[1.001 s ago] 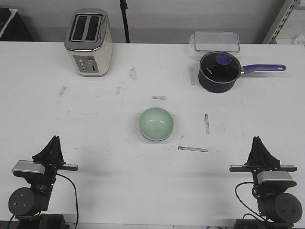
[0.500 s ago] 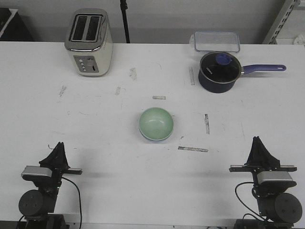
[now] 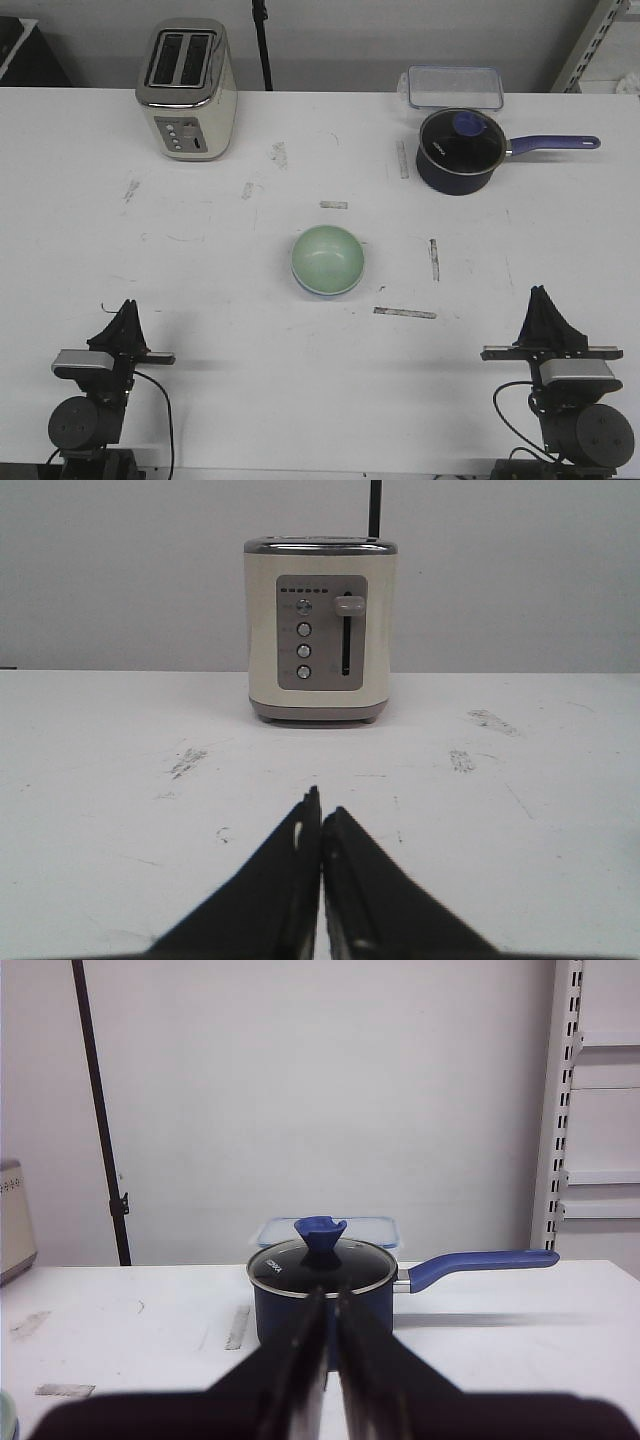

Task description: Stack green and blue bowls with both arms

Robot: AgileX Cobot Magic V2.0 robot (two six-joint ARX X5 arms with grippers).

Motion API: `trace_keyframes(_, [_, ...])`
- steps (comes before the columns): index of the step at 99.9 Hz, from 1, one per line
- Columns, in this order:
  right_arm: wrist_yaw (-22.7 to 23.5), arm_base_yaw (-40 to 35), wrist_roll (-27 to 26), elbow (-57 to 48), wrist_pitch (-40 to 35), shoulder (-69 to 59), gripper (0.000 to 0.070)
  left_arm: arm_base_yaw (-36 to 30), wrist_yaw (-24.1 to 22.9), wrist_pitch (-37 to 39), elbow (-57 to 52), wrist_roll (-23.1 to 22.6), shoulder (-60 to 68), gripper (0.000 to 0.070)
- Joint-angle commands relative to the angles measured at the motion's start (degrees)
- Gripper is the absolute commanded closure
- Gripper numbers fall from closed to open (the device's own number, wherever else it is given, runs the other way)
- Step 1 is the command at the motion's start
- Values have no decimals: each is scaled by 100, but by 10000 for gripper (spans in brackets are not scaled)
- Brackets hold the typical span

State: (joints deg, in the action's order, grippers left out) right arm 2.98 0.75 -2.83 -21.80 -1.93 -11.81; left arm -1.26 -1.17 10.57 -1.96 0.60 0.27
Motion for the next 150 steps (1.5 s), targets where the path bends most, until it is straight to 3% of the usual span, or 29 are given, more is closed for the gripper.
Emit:
trace_keyframes(1, [-2,-4,-37,-4,63,13,692,2,0,92,129,4,-9,699])
trace_keyframes(128, [-4,-4,-31,24,28,63,692,2,2,125,129,9,-9,699])
trace_keyframes(150, [116,-4,-9,586,540,289,691,2,2,125,129,7,-9,699])
